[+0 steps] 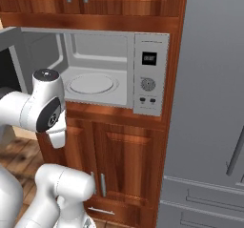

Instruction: Place the microwavable item in the microwave. Then, close the microwave door and press the start button.

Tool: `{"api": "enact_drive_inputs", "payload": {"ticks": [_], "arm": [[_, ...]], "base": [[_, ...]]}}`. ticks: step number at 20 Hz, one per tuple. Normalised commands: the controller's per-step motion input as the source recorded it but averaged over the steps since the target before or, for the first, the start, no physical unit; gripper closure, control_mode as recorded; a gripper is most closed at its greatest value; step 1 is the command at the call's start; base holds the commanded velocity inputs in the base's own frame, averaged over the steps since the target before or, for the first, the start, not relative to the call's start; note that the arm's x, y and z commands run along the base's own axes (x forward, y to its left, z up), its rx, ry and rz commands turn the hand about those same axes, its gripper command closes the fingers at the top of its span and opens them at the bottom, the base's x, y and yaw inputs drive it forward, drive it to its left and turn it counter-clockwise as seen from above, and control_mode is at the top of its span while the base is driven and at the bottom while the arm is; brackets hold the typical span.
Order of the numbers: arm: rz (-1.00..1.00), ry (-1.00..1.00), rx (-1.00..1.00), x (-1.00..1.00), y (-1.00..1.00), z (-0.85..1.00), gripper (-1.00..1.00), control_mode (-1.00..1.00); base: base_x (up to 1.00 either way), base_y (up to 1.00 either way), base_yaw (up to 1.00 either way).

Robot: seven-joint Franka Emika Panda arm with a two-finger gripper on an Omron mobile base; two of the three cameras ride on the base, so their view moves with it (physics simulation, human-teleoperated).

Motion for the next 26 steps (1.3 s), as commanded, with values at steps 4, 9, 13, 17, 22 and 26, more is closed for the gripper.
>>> {"api": "enact_drive_inputs", "payload": {"ticks": [4, 9, 13, 17, 22, 26], "arm": [[0.00, 0.00, 0.00, 0.00, 0.00, 0.00, 1.00, -1.00], [-0.01, -0.15, 0.00, 0.32, 0.00, 0.21, 1.00, -1.00], [-0.01, -0.21, 0.00, 0.59, 0.00, 0.32, 1.00, -1.00], [-0.01, -0.11, 0.01, 0.74, 0.11, 0.11, 1.00, -1.00], [-0.05, -0.12, 0.00, 0.59, 0.05, 0.09, 1.00, -1.00], [-0.05, -0.14, 0.00, 0.47, 0.00, 0.28, 1.00, -1.00]], "base": [[0.00, 0.00, 0.00], [0.00, 0.00, 0.00], [0.00, 0.00, 0.00], [0.00, 0.00, 0.00], [0.00, 0.00, 0.00], [0.00, 0.00, 0.00]]}}
